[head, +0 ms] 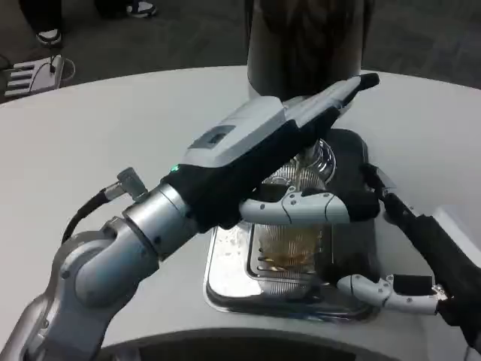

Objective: Grasp the cup under the faucet to collect the drink, then remove the cup.

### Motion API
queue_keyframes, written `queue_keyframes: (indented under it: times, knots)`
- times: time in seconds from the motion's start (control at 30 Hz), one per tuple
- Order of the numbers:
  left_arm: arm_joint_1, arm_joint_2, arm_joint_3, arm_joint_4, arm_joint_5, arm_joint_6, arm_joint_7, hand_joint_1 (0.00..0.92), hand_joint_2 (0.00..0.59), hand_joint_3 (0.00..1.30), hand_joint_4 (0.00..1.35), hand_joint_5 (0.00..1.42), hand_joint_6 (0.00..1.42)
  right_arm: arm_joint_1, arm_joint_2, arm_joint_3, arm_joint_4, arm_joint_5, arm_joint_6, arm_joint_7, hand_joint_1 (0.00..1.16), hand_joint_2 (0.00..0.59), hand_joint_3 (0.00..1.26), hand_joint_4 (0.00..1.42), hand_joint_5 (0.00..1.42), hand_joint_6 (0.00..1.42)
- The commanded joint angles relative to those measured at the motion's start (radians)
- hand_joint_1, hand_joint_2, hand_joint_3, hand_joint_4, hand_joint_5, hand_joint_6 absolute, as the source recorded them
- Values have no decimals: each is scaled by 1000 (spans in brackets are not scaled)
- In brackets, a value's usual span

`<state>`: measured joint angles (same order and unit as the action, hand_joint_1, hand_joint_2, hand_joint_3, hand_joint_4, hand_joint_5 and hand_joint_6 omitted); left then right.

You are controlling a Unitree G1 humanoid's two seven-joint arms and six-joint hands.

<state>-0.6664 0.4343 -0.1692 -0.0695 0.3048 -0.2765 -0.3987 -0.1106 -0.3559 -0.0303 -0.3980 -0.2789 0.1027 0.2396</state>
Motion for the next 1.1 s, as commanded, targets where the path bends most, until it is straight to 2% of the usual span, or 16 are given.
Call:
queue_keyframes:
  times: [0.03,0.73,1.1]
  knots:
    - [-3,18,-2,-14,-9,-5,-29,0,106,0,0,38,24,-38,15,17,42,-8,-3,-29,778,224,0,0,0,49]
    - [-28,48,4,-31,-18,1,-51,0,109,0,0,29,24,-164,48,60,184,-7,-18,-75,781,224,0,0,0,34]
    - [-19,48,24,-38,-32,-1,-40,0,108,0,0,27,24,-192,56,76,221,0,-28,-81,776,225,0,0,0,33]
